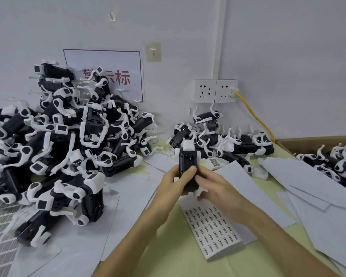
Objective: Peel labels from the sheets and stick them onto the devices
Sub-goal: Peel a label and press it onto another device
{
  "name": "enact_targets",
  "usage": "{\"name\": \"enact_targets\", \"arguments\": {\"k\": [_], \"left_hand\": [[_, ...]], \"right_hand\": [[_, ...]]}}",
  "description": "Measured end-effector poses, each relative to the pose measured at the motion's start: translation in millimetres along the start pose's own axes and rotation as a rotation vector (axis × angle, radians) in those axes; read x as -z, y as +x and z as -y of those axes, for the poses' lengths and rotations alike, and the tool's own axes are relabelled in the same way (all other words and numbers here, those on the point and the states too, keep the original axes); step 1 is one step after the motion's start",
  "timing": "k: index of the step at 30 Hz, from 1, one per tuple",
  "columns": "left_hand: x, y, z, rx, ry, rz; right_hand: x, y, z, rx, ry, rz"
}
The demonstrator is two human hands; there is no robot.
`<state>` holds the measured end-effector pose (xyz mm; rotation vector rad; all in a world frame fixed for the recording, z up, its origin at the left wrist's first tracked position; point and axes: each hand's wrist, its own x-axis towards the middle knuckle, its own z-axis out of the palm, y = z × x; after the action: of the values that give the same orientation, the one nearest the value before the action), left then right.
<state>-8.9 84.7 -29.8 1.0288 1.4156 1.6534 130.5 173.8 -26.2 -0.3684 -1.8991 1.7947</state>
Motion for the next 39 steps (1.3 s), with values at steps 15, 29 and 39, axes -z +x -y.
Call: {"name": "enact_targets", "arguments": {"k": [15, 29, 39], "left_hand": [[37, 8, -11, 0.237, -0.383, -0.116], [42, 11, -8, 0.166, -0.07, -0.015], [47, 8, -10, 0.118, 0.071, 0.251]], "right_hand": [[22, 9, -28, -0.268, -1.118, -0.325], [9, 1, -14, 0.092, -0.433, -0.299], [11, 0, -12, 0.168, -0.433, -0.252]]}}
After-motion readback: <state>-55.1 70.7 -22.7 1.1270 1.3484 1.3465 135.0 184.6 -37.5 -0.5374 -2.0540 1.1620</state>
